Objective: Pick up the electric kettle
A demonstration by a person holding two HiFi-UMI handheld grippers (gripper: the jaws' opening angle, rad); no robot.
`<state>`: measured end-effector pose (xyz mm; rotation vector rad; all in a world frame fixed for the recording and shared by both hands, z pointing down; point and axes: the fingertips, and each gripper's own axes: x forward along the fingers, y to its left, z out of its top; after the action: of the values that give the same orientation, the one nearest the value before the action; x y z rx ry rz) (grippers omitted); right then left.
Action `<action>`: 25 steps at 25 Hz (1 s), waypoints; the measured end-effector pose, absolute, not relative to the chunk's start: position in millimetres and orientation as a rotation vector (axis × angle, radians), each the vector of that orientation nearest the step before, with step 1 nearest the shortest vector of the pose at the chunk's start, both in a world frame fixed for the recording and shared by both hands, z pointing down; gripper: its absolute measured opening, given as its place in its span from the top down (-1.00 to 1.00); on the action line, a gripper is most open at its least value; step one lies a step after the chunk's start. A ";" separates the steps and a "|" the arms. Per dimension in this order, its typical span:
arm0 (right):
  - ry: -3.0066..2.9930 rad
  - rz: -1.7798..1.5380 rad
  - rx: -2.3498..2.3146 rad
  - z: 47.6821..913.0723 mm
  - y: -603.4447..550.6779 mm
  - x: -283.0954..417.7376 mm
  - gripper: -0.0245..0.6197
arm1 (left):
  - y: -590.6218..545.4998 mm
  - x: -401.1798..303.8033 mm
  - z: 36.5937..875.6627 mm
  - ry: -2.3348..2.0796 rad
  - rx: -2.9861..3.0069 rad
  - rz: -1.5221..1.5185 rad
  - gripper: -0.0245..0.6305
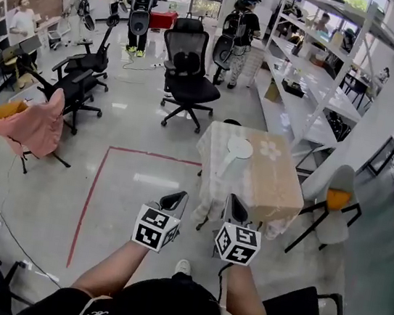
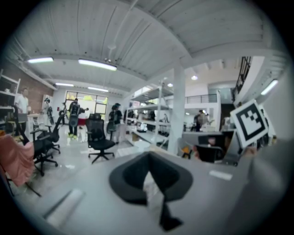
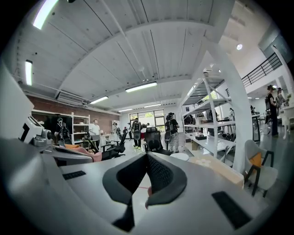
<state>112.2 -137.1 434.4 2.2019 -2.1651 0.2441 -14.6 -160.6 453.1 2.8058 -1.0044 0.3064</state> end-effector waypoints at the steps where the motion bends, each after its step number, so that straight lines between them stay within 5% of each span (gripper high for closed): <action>1: -2.165 0.254 2.199 435.5 -148.1 119.6 0.93 | -172.1 -8.3 454.0 -1.007 2.797 0.308 0.93; 25: -2.203 0.494 2.013 518.8 -288.8 237.2 0.93 | -310.3 108.6 488.0 -1.070 2.692 0.407 0.93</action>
<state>237.2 -288.8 518.8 2.0127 -2.2034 0.4937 108.6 -310.3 488.0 2.6918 -1.0695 0.4072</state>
